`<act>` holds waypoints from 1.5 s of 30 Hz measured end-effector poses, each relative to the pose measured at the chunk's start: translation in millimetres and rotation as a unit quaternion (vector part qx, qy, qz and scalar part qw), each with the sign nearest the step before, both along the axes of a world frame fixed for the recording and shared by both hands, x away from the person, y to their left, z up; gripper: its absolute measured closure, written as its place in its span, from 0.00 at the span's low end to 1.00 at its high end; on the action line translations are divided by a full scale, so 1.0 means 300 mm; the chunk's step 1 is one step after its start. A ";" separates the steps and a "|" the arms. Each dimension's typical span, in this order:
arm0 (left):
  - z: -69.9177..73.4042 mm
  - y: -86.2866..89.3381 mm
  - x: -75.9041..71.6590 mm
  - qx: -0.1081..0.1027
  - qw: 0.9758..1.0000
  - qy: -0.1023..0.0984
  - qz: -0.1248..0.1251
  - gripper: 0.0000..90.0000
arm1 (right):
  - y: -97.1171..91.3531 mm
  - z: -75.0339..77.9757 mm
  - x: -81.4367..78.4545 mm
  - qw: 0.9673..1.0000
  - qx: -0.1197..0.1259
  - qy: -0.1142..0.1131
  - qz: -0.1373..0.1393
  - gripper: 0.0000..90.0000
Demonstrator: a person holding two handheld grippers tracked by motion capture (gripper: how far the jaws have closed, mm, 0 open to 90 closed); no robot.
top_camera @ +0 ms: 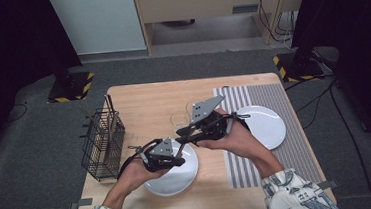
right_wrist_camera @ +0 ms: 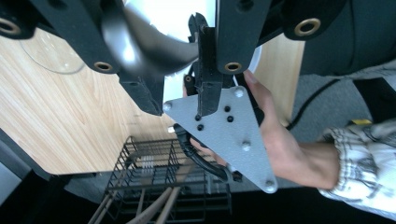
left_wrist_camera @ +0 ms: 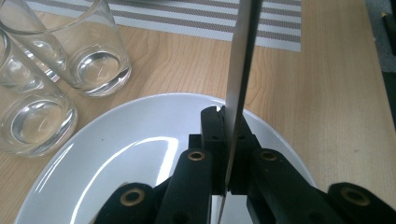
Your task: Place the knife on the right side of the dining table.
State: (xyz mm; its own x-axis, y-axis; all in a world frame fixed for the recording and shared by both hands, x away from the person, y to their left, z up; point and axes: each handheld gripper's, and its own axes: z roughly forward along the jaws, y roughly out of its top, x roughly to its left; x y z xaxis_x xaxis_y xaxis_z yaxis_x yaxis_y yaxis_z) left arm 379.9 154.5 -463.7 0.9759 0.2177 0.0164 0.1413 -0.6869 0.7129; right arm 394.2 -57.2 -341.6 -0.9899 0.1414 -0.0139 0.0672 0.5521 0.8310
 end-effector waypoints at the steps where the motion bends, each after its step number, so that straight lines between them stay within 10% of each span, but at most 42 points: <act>1: 0.001 0.000 0.000 0.000 1.000 -0.001 0.000 0.98 | 0.001 0.002 0.000 1.000 -0.006 -0.002 -0.002 0.79; 9: 0.004 0.009 0.003 0.004 1.000 0.000 0.001 0.98 | -0.008 -0.003 0.007 0.999 -0.041 -0.007 -0.015 0.79; 25: -0.017 -0.012 0.002 0.035 0.999 0.002 0.002 0.98 | -0.006 0.024 -0.008 0.999 -0.034 -0.023 -0.018 0.85; 35: -0.009 0.008 0.008 0.035 0.999 0.004 0.015 0.98 | 0.033 -0.010 -0.012 0.992 -0.111 -0.050 -0.037 1.00; 45: -0.008 0.023 0.008 0.033 0.999 0.006 0.018 0.98 | -0.003 -0.054 0.009 0.991 -0.112 -0.037 -0.059 1.00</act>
State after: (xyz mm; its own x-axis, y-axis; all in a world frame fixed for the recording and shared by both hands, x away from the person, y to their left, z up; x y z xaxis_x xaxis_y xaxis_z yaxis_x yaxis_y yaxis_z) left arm 382.3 161.3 -466.2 0.9678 0.2507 0.0207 0.1740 -0.7264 0.6649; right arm 396.9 -58.2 -357.7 -0.9618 0.2406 -0.1309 0.0846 0.7156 0.6934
